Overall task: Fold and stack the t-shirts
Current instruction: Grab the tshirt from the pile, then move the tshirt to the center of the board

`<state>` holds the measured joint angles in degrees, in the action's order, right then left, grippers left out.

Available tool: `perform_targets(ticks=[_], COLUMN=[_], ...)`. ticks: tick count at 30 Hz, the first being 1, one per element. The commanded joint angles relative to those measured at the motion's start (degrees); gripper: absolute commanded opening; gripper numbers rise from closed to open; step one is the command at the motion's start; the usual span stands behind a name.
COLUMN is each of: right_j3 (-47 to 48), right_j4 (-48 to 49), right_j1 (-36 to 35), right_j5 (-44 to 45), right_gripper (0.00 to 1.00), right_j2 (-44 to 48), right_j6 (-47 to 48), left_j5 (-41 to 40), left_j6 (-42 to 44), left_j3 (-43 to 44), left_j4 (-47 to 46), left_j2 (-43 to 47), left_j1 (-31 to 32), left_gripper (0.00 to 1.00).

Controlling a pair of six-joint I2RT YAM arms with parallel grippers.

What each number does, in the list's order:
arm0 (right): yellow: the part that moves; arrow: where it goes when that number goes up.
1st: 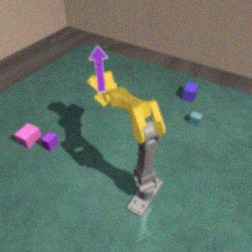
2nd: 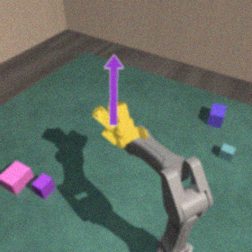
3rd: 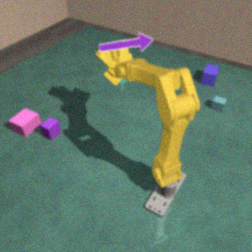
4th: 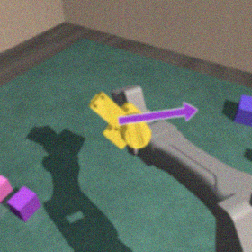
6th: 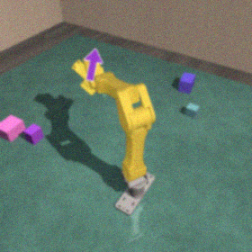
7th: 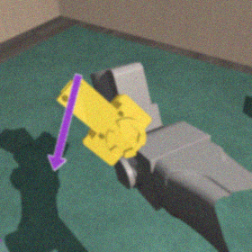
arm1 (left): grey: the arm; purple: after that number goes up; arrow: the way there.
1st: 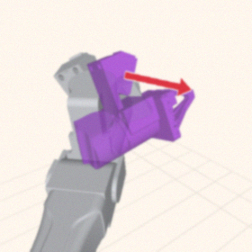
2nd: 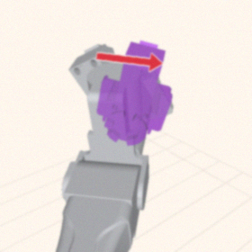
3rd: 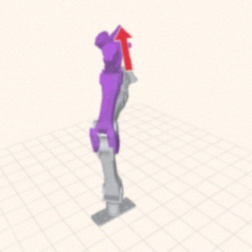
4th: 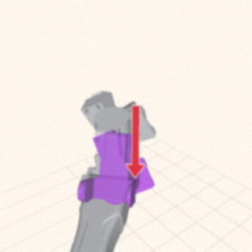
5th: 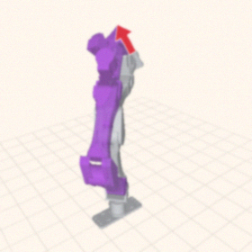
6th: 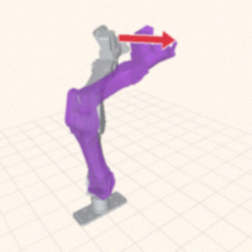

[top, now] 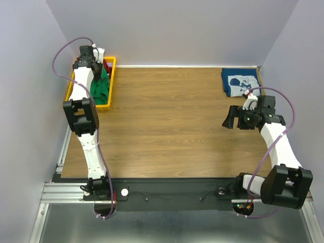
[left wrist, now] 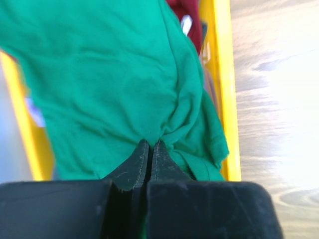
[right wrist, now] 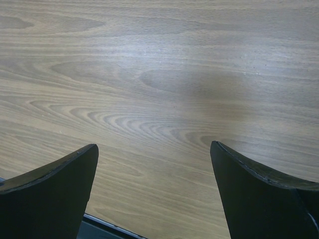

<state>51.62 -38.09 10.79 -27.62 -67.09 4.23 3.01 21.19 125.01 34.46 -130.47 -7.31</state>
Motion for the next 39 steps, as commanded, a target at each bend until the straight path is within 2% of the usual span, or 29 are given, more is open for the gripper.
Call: perform_targets(ticks=[1,4,9,13,15,21,24,28,30,31,32,33,34,35,37,38,39], right_j3=[-0.46,-0.38,-0.20,-0.11,0.06,0.42,0.15,0.24,0.50,0.59,1.03,1.29,1.56,2.17,2.87,3.31,3.49], right_j4=[2.84,2.84,2.93,2.93,3.02,2.93,3.02,2.93,2.84,2.84,2.75,2.67,2.49,1.97,0.74,-0.14,-0.49], right_j1=[-0.06,-0.06,-0.06,-0.06,-0.06,0.02,0.02,0.02,0.02,0.02,0.02,0.02,0.02,0.02,0.02,0.02,0.11], right_j5=[-0.33,-0.68,-0.77,-0.16,0.89,2.66,1.78,0.64,0.28,0.37,0.37,0.72,0.98,1.33,1.25,1.68,1.86], right_gripper=[1.00,1.00,1.00,1.00,1.00,1.00,1.00,1.00,1.00,1.00,1.00,1.00,1.00,1.00,1.00,1.00,1.00], right_j2=[1.70,1.70,1.96,2.66,3.36,5.12,6.00,6.36,6.36,6.36,6.27,6.18,6.18,6.09,5.66,5.57,5.31], right_j6=[-0.36,-0.27,-0.36,-0.54,-0.71,-0.28,-0.10,0.17,0.34,0.60,0.78,1.04,1.22,1.57,3.41,4.11,5.60], left_j5=[5.15,10.07,13.69,17.99,23.86,32.05,39.16,43.05,43.40,43.66,44.53,43.67,39.84,39.10,38.48,38.22,37.78], left_j6=[0.70,-0.27,-0.88,-3.08,-5.88,-12.66,-15.12,-15.05,-11.89,-10.31,-7.77,-2.52,-1.34,-0.37,3.13,3.24,3.77], left_j3=[6.99,9.36,10.69,11.57,11.57,12.10,12.36,10.79,2.03,-2.45,-11.89,-17.03,-22.65,-33.93,-43.23,-49.54,-51.25], left_j4=[1.31,1.93,1.49,0.00,-2.11,-7.56,-10.45,-13.36,-12.75,-12.14,-9.17,-7.93,-7.48,-8.17,-8.79,-10.62,-10.64], left_j2=[12.50,16.99,23.41,28.07,31.58,35.64,37.66,41.08,43.36,44.59,46.96,48.20,50.56,51.63,53.30,53.22,52.70], left_j1=[-0.69,-0.08,4.66,10.99,14.86,23.55,24.63,24.28,23.66,23.40,23.31,23.22,23.13,20.78,15.60,10.00,7.77], left_gripper=[0.00,0.00,0.00,0.00,0.00,0.00,0.00,0.00,0.00,0.04,0.12,0.23,0.24,0.29,0.34,0.38,0.41])
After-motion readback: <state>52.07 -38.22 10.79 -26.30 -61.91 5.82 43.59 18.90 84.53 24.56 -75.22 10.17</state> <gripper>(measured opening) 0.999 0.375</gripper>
